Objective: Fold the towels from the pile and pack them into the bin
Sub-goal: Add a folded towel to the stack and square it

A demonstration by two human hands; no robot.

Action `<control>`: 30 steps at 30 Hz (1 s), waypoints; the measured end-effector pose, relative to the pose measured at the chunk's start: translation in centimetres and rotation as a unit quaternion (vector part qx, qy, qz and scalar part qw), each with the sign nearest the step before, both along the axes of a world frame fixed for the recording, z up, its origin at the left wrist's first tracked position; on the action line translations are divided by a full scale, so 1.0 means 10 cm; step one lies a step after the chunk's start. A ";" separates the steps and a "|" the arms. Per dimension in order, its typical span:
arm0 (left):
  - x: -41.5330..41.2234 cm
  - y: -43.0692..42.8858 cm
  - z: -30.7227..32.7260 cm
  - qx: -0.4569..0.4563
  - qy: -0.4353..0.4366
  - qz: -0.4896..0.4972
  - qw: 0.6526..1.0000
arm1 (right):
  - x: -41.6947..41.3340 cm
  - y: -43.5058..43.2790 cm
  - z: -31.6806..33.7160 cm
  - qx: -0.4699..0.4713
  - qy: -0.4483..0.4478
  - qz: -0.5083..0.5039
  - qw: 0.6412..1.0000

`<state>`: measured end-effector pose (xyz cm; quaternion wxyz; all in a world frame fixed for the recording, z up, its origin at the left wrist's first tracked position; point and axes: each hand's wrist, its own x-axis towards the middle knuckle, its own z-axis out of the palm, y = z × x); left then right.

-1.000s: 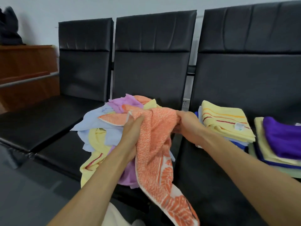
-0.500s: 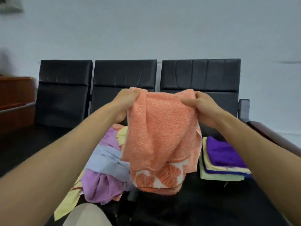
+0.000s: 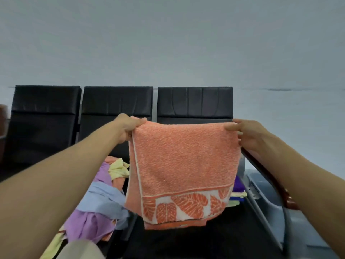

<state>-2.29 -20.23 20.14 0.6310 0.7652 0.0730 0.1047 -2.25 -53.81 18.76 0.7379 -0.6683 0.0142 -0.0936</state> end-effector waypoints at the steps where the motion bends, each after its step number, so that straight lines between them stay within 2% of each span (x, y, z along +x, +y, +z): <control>1: 0.00 0.02 0.00 -0.007 0.004 0.002 1.000 | -0.02 -0.02 0.01 0.038 0.008 -0.007 0.999; 4: -0.06 0.02 0.00 -0.013 0.019 0.005 1.000 | -0.02 -0.08 0.01 0.126 0.027 -0.021 0.991; 8: -0.10 0.04 0.01 0.025 0.036 0.030 0.999 | 0.01 -0.07 0.00 0.181 0.015 -0.037 0.983; 13: -0.07 0.08 0.01 0.090 0.017 0.046 0.995 | -0.02 0.00 0.01 0.120 0.014 -0.057 0.991; 18: -0.05 0.02 0.01 0.085 -0.021 0.043 0.995 | -0.05 -0.05 -0.07 0.016 0.092 0.023 0.995; 21: -0.03 -0.02 -0.01 0.083 -0.033 0.046 0.995 | -0.07 -0.07 -0.10 0.030 0.113 0.093 0.989; 25: 0.00 -0.07 -0.01 0.074 -0.046 0.052 0.995 | -0.06 -0.04 -0.10 0.083 0.100 0.088 0.988; 27: 0.00 -0.07 -0.01 0.070 -0.056 0.062 0.994 | -0.03 -0.02 -0.12 0.033 0.088 0.079 0.992; 29: -0.02 -0.05 -0.01 0.072 -0.064 0.072 0.993 | 0.01 -0.03 -0.18 -0.114 0.076 0.014 0.990; 30: -0.02 -0.04 -0.01 0.072 -0.069 0.075 0.992 | 0.02 -0.04 -0.22 -0.211 0.064 -0.034 0.975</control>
